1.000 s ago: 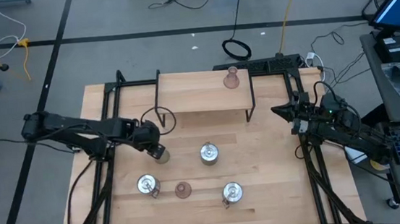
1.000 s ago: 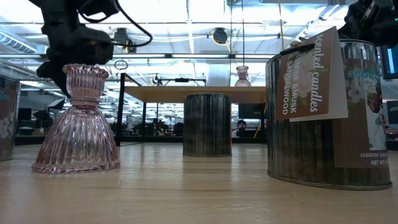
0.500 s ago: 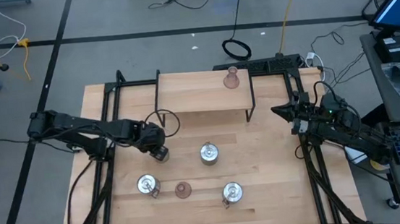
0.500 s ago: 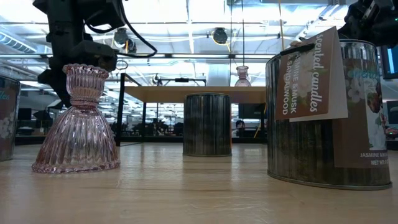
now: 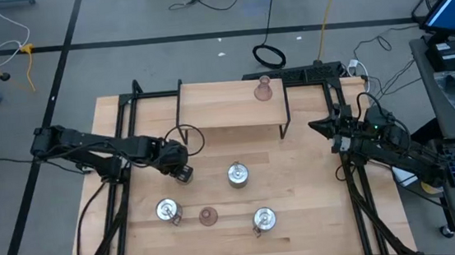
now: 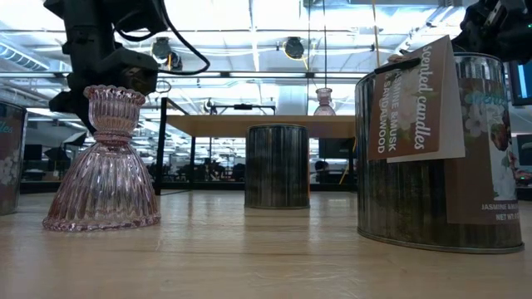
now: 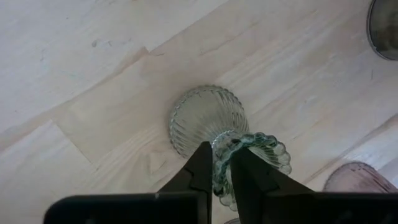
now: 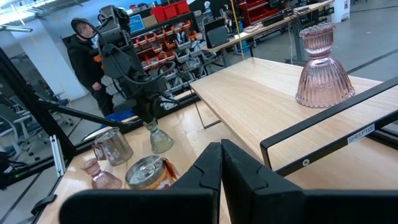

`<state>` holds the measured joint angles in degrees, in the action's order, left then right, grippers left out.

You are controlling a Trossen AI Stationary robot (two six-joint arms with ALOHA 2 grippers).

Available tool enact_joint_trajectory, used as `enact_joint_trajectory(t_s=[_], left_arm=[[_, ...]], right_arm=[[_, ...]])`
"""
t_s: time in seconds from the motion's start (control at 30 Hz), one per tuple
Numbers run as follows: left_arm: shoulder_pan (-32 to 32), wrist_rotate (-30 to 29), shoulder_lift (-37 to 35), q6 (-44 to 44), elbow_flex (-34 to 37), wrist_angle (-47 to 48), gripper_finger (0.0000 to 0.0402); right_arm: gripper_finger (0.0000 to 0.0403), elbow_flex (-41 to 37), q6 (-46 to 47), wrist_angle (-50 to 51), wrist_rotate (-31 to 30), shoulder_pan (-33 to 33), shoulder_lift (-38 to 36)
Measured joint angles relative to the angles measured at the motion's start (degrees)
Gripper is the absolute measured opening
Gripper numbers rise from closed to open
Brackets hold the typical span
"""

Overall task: Pick & Place candle stick holders
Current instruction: Put the green candle holder on the shelf

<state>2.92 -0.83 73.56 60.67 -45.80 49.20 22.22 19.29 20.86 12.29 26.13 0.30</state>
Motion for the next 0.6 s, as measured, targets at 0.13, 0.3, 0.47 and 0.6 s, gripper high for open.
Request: enact_joint_trajectory(t_s=[0.13,0.3,0.47,0.6], left_arm=[[-0.15,0.69,-0.57,-1.22,0.09,0.21,0.0033],[-0.33,2.71,-3.2,-2.05,0.38,1.13,0.0033],[-0.33,3.1,-7.91,-0.31,0.39,-0.18,0.0033],[-0.28,2.2,-12.34,-0.03,0.39,-6.33,0.0033]], right_arm=[[0.0,0.0,0.02,0.0,0.0,0.01,0.0],[0.0,0.0,0.02,0.0,0.0,0.0,0.0],[0.0,0.0,0.02,0.0,0.0,0.01,0.0],[0.0,0.0,0.02,0.0,0.0,0.02,0.0]])
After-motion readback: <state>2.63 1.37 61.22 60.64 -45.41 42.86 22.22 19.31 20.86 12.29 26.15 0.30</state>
